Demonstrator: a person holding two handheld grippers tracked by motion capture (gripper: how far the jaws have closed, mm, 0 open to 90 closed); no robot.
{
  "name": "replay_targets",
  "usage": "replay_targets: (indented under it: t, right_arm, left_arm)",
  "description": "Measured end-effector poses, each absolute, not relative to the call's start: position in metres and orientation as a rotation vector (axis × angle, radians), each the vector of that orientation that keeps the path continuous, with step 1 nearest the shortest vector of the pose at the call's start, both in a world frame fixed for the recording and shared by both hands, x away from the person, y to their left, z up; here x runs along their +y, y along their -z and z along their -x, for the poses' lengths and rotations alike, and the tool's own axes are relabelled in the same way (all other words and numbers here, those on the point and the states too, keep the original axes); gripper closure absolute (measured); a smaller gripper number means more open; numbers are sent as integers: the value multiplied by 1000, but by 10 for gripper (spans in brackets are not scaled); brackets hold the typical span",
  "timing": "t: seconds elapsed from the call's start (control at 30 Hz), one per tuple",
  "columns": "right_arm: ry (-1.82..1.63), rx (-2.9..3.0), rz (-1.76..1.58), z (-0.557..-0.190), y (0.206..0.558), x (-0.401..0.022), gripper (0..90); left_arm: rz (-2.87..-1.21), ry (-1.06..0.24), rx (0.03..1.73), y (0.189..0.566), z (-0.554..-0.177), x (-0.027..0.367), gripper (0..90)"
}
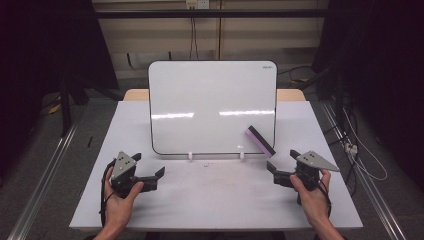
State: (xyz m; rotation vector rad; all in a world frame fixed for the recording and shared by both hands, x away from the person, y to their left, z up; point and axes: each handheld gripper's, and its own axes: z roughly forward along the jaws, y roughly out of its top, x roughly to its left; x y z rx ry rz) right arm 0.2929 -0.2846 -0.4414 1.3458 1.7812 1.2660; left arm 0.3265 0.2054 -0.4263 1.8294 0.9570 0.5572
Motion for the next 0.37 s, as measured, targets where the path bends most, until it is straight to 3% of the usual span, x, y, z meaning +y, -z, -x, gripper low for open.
replay_targets:
  t: [0.37]
  right_arm:
    - [-1247, 1732, -1383, -273, 451, -302, 44]
  left_arm:
    - [-1810, -568, 979, 432, -324, 209, 59]
